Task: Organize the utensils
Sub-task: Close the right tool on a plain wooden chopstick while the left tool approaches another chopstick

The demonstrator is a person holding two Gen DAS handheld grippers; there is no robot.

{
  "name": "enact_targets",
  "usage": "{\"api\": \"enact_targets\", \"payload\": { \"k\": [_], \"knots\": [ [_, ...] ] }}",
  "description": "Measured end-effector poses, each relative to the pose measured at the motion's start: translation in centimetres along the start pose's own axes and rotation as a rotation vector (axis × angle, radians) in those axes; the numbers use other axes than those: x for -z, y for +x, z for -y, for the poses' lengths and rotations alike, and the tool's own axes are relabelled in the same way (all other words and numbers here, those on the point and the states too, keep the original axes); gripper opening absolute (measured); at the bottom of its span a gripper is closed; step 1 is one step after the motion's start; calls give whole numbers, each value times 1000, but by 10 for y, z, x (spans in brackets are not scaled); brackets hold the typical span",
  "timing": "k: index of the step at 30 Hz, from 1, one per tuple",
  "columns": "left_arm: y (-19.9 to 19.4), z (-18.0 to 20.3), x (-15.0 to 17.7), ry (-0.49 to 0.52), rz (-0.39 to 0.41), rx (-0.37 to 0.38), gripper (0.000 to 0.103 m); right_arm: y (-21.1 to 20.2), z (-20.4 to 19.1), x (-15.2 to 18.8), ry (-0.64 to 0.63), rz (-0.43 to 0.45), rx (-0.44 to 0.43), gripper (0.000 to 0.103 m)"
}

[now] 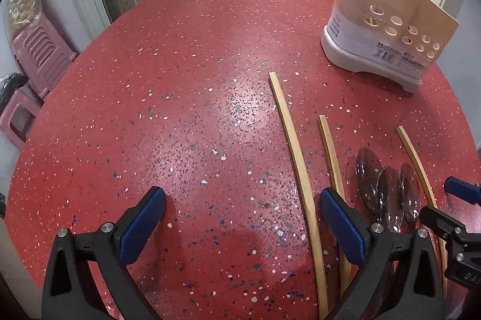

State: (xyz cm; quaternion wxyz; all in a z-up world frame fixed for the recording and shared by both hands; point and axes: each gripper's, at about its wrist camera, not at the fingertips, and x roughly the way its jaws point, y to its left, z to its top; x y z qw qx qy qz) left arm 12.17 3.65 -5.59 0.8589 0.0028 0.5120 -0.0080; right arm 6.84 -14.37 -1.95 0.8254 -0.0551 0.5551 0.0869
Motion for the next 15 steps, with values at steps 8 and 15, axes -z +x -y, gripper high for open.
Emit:
{"api": "enact_targets", "payload": {
  "k": [8,15],
  "knots": [
    [4,15,-11,70,-13,44,103,1,-12,-10,-59,-32,-20,49],
    [5,50,-24,150,-24,83,78,-2,-19,-14,-69,-49,-31,10]
  ]
}}
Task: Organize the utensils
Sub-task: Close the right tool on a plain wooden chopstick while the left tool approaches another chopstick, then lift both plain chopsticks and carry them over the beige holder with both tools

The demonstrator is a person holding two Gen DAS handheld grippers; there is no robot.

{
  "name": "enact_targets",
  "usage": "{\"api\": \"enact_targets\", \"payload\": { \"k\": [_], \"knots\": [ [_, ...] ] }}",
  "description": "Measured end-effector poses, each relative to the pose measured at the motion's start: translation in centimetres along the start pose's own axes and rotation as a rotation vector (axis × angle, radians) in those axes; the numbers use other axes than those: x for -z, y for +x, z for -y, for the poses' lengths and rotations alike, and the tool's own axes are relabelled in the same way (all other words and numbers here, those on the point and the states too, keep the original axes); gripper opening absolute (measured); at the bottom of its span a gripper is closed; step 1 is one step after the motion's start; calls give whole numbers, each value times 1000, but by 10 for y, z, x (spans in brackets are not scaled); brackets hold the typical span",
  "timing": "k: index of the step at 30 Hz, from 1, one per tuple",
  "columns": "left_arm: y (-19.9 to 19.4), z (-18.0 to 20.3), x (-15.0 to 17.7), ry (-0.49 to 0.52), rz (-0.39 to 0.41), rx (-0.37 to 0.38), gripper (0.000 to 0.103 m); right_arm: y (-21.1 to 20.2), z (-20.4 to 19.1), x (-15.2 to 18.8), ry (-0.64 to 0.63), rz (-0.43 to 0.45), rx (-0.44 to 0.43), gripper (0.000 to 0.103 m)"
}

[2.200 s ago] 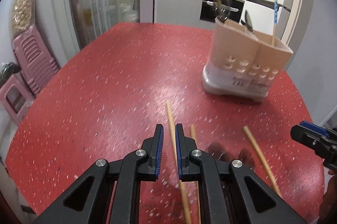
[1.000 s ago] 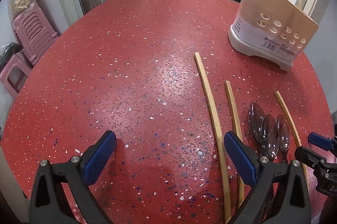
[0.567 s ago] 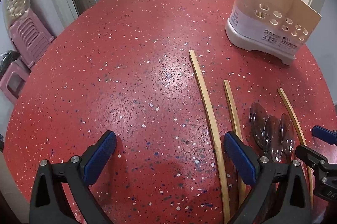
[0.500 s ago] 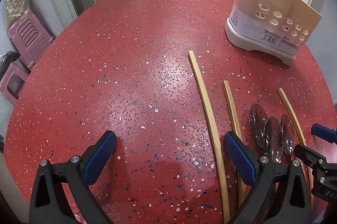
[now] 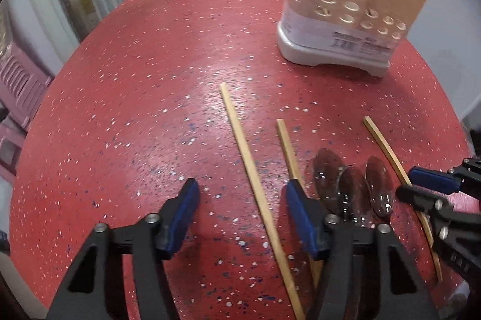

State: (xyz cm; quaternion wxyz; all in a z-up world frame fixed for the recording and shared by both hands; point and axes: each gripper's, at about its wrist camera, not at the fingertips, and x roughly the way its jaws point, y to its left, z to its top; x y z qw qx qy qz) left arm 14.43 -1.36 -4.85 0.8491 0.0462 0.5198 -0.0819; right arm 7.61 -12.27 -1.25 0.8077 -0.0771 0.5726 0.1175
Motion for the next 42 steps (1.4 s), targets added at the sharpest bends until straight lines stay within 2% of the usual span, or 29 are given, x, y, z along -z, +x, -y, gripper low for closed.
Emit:
{"api": "enact_targets", "payload": {
  "k": [3,4,5,6,8,15,21,26,33,42],
  "knots": [
    [0,7,-4,19,-10,11,71,-1,5,1,5,5,-12,6],
    [0,8,-5,22,-8,25,59,-1,8,2,7,8,-15,6],
    [-2,8,-4,27,-4,15,53,-1,9,3,8,13,-18,7],
    [-2,10,-5,27,-3,26,37,-2,11,4,11,16,-22,6],
    [-2,13,-5,17,1,29,32,-2,17,5,24,26,-42,6],
    [-11,8,9,-52,66,91,31,-22,34,10,71,101,-127,6],
    [-45,-3,18,-73,160,125,31,-47,53,7,109,182,-201,6],
    [-73,-5,13,-77,231,152,31,-75,57,3,128,258,-248,6],
    [-115,-12,-7,-85,324,200,31,-110,70,-19,161,358,-284,7],
    [-145,-13,-67,-106,461,225,31,-151,90,-62,202,511,-262,7]
  ]
}}
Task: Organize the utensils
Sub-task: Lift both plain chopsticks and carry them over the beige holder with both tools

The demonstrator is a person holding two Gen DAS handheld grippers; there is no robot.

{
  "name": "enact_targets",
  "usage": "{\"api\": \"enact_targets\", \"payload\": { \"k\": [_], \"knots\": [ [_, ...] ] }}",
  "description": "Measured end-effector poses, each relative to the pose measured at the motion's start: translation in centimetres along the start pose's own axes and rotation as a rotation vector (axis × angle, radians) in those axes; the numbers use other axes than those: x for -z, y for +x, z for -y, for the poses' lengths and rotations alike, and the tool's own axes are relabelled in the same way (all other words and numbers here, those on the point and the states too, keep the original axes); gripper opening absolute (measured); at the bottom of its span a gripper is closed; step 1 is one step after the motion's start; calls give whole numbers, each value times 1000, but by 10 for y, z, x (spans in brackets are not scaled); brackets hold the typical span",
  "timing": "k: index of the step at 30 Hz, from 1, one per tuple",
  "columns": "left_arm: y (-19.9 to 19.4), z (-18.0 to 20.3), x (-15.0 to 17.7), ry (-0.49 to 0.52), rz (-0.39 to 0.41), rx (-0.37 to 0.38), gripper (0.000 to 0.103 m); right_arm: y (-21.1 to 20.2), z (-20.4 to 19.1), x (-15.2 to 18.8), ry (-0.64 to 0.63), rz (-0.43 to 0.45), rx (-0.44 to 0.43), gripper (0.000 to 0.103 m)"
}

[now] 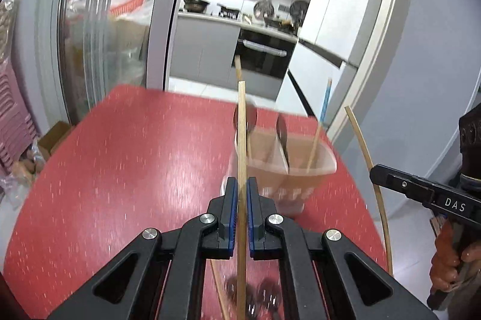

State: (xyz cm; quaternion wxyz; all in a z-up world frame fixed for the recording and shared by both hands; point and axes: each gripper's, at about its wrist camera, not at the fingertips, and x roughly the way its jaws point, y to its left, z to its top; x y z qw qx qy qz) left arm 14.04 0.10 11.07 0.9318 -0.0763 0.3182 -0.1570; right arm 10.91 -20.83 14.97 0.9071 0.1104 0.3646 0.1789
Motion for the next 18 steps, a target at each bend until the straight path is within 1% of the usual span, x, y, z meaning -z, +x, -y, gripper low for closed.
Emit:
{"api": "enact_targets", "payload": {
  "k": [7,11,14,18],
  "knots": [
    [20,10,-48,-11,86,10,31,6,5,-45,2,118,15,6],
    [34,13,-72,-44,140,19,31,16,9,-67,6,177,15,6],
    [48,14,-85,-64,174,19,31,24,15,-78,13,217,10,6],
    [68,18,-95,-65,210,-11,31,41,21,-93,2,269,26,6]
  ]
}}
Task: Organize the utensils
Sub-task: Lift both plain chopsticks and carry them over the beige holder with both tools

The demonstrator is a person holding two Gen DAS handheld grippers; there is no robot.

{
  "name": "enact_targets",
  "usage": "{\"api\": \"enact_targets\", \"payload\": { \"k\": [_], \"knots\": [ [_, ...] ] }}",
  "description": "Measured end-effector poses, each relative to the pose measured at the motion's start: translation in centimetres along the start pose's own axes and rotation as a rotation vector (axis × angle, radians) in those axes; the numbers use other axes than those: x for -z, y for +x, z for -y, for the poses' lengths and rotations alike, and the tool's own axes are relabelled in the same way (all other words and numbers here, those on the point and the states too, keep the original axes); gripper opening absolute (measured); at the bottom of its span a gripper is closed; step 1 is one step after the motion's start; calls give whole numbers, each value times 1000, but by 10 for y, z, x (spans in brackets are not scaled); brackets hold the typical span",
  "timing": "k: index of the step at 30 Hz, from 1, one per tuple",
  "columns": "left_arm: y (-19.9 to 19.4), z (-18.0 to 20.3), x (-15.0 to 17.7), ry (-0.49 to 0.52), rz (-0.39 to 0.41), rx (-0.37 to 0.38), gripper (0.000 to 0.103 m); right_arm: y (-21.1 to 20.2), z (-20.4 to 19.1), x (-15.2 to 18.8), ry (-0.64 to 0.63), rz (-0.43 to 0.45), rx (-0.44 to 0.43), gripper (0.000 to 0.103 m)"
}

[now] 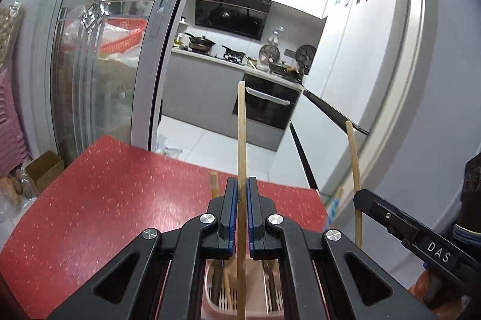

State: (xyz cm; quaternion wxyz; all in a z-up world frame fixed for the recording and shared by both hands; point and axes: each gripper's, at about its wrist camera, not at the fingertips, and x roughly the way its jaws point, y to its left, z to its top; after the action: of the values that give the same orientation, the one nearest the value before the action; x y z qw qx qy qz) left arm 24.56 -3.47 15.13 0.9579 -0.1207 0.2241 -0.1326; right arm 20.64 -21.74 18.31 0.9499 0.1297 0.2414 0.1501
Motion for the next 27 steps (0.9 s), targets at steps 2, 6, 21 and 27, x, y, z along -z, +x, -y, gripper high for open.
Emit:
{"api": "enact_targets", "payload": {
  "k": [2,6,21,27],
  "knots": [
    [9,0,0,-4,13,-4,31,10,2,-2,-9,27,12,6],
    [22,3,0,1,50,-16,31,28,3,-3,-37,74,41,6],
    [41,11,26,35,172,-42,31,63,7,32,-163,110,122,6],
    [42,14,49,82,143,-71,31,61,1,54,-222,100,141,6]
  ]
}}
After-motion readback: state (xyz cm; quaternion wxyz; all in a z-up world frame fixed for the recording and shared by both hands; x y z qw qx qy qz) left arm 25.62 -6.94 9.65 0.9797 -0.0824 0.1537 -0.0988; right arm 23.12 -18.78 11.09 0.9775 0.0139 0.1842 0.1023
